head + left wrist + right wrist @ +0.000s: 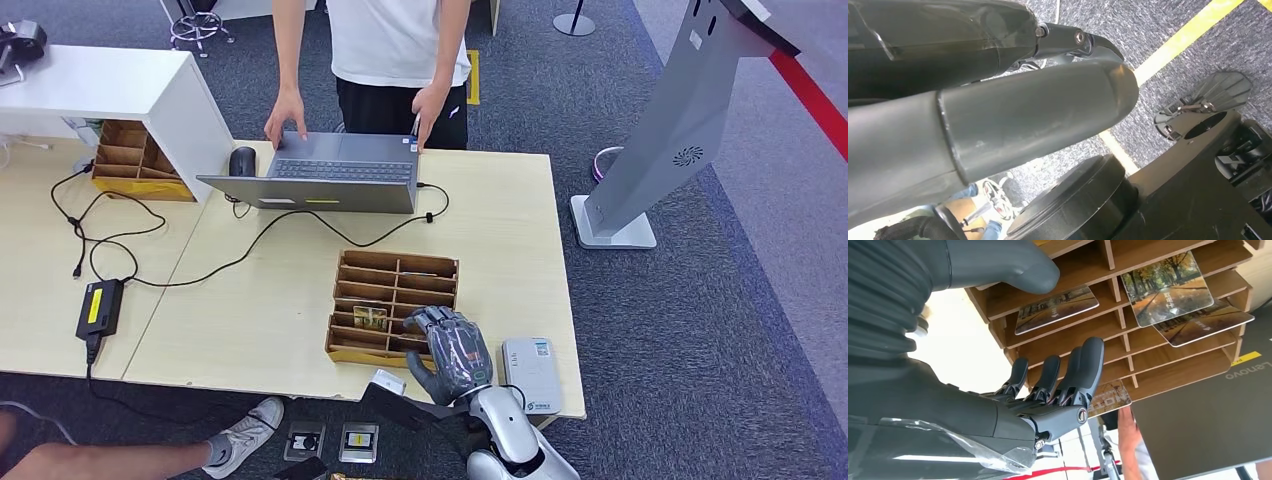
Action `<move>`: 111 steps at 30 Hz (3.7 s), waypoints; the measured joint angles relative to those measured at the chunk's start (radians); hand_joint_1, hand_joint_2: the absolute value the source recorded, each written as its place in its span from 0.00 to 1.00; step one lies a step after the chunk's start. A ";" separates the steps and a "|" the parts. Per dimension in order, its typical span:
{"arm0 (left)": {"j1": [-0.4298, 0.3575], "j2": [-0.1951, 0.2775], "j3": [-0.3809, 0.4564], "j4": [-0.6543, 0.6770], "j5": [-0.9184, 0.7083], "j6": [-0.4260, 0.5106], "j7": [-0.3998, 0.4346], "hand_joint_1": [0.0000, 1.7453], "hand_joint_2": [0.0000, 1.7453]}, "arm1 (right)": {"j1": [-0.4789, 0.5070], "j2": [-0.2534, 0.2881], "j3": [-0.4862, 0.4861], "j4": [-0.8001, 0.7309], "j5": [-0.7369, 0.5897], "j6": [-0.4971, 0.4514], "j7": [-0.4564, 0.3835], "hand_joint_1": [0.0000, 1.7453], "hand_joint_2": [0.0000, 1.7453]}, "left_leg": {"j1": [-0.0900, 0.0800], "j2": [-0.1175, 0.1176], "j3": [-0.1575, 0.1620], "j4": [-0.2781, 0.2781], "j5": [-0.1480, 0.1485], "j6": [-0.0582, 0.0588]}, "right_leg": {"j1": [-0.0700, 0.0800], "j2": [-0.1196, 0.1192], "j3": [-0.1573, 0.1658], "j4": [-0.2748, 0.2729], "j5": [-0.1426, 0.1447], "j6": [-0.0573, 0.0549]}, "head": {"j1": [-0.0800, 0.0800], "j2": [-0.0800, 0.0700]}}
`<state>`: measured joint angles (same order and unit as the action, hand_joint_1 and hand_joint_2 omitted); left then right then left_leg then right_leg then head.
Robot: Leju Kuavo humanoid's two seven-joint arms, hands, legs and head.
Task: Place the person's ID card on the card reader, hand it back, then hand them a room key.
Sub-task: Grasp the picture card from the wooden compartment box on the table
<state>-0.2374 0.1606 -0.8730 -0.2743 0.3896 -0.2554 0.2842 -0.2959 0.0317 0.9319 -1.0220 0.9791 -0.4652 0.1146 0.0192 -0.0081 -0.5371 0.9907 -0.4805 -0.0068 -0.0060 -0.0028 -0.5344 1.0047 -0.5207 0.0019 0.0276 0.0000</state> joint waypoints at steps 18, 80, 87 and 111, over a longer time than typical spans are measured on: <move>-0.010 -0.007 0.003 0.000 -0.015 -0.013 0.017 0.00 0.00 | 0.000 -0.006 0.000 0.002 0.017 0.001 0.022 0.48 1.00 | 0.000 0.000 0.000 0.000 0.000 0.000 | 0.000 0.000 -0.001 0.000 0.000 0.000 | 0.000 0.000; -0.016 -0.014 0.004 0.000 -0.030 -0.016 0.018 0.00 0.00 | 0.018 -0.053 -0.032 -0.236 0.069 -0.041 0.030 1.00 1.00 | 0.000 0.001 0.000 0.000 0.000 0.000 | 0.000 0.002 -0.001 0.000 0.000 0.000 | 0.000 0.000; -0.007 -0.014 0.004 0.000 -0.023 -0.013 0.007 0.00 0.00 | 0.023 -0.071 -0.047 -0.335 0.068 -0.047 0.029 1.00 1.00 | 0.000 0.001 0.000 0.000 0.000 0.000 | 0.000 0.002 -0.001 0.000 0.000 0.000 | 0.000 0.000; 0.048 -0.010 0.030 -0.009 -0.015 0.004 -0.008 0.00 0.00 | -0.063 -0.109 -0.108 -0.481 0.050 -0.061 -0.013 1.00 1.00 | 0.000 0.002 0.000 0.000 0.000 0.000 | 0.000 0.002 -0.001 0.000 0.000 0.000 | 0.000 0.000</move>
<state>-0.1897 0.1511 -0.8433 -0.2834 0.3742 -0.2514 0.2761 -0.3593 -0.0770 0.8244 -1.5026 1.0290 -0.5259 0.1012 0.0192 -0.0061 -0.5373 0.9907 -0.4805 -0.0068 -0.0060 -0.0006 -0.5350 1.0050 -0.5202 0.0024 0.0275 0.0000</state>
